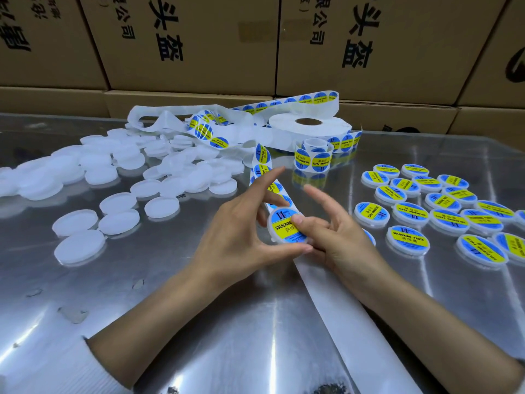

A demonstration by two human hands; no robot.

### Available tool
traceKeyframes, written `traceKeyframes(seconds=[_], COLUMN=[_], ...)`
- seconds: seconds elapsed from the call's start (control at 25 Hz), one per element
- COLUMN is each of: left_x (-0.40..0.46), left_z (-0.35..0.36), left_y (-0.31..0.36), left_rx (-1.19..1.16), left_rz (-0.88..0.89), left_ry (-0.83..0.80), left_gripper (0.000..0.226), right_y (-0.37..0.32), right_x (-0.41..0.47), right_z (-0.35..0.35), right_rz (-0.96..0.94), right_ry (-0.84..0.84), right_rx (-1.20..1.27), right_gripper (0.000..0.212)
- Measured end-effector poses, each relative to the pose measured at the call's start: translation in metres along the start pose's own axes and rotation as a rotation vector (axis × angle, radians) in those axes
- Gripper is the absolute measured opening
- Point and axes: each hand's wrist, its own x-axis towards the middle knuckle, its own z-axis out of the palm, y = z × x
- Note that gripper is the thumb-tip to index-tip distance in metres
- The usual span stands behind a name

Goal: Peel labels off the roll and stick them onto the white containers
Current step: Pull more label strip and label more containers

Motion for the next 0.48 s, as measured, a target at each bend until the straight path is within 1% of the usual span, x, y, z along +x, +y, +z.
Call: traceKeyframes(seconds=[0.04,0.08,0.16,0.24,0.28,0.36,0.44,0.48], left_x=[0.0003,0.0007,0.0009,0.0003,0.0003,-0.0005,-0.0024,-0.0032], left_z=[0.0003,0.0006,0.0016,0.0030,0.0037,0.0044,0.0059,0.0067], left_y=[0.0002,0.0003,0.0004,0.0011,0.0015,0.0023,0.0022,0.0021], left_rx=[-0.016,-0.024,-0.009,0.017,0.027,0.086,0.190,0.225], left_rz=[-0.010,-0.014,0.012,0.041,0.038,0.040,0.083,0.103], left_ry=[0.010,0.020,0.016,-0.012,-0.043,-0.154,-0.267,-0.296], left_gripper=[0.093,0.089,0.084,0.081,0.080,0.079,0.077,0.074], right_y=[-0.0008,-0.0009,0.0000,0.0001,0.0002,0.0020,0.0040,0.0043], right_x=[-0.0006,-0.0007,-0.0007,-0.0005,-0.0003,0.0007,0.0028,0.0042], right_z=[0.0006,0.0017,0.0031,0.0049,0.0053,0.0056,0.0056,0.0056], right_rz=[0.029,0.057,0.075,0.063,0.058,0.042,0.035,0.044], right_ry=[-0.014,-0.043,-0.098,-0.083,-0.055,0.010,0.087,0.127], right_rx=[-0.017,-0.035,-0.093,-0.123,-0.123,-0.136,-0.170,-0.177], right_gripper=[0.041,0.038,0.038,0.030,0.031,0.044,0.053,0.055])
